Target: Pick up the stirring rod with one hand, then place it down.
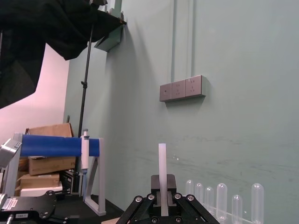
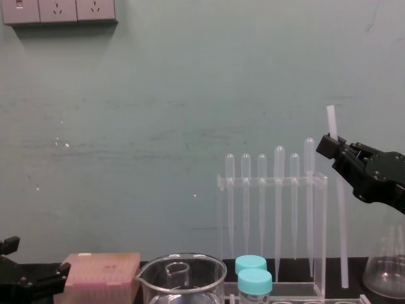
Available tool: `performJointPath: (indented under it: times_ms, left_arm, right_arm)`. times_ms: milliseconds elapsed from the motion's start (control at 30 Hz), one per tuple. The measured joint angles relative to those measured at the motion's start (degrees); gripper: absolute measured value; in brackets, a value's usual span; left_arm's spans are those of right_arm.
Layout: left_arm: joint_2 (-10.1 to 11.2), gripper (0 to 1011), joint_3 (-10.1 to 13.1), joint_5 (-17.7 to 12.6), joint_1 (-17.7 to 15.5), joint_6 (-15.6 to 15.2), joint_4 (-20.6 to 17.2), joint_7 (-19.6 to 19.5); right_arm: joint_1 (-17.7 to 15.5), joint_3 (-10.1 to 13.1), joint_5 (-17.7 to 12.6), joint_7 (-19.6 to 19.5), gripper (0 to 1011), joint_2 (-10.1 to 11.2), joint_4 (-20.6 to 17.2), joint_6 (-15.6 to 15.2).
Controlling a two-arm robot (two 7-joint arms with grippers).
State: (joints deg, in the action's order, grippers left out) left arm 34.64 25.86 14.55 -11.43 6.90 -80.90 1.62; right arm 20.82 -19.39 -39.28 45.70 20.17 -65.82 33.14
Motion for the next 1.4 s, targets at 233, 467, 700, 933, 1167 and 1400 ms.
performJointPath:
  times_ms: [233, 467, 700, 933, 1167, 1400]
  left_arm:
    - [0.0, 1000, 0.0, 0.0, 0.0, 0.0, 0.0, 0.0]
    - [0.0, 1000, 0.0, 0.0, 0.0, 0.0, 0.0, 0.0]
    - [0.0, 1000, 0.0, 0.0, 0.0, 0.0, 0.0, 0.0]
    - [0.0, 1000, 0.0, 0.0, 0.0, 0.0, 0.0, 0.0]
    - [0.0, 1000, 0.0, 0.0, 0.0, 0.0, 0.0, 0.0]
    - [0.0, 1000, 0.0, 0.0, 0.0, 0.0, 0.0, 0.0]
  right_arm:
    - [0.0, 0.0, 0.0, 0.0, 69, 0.0, 0.0, 0.0]
    - [0.0, 0.0, 0.0, 0.0, 69, 0.0, 0.0, 0.0]
    - [0.0, 0.0, 0.0, 0.0, 69, 0.0, 0.0, 0.0]
    - [0.0, 0.0, 0.0, 0.0, 69, 0.0, 0.0, 0.0]
    - [0.0, 0.0, 0.0, 0.0, 69, 0.0, 0.0, 0.0]
    - [0.0, 0.0, 0.0, 0.0, 69, 0.0, 0.0, 0.0]
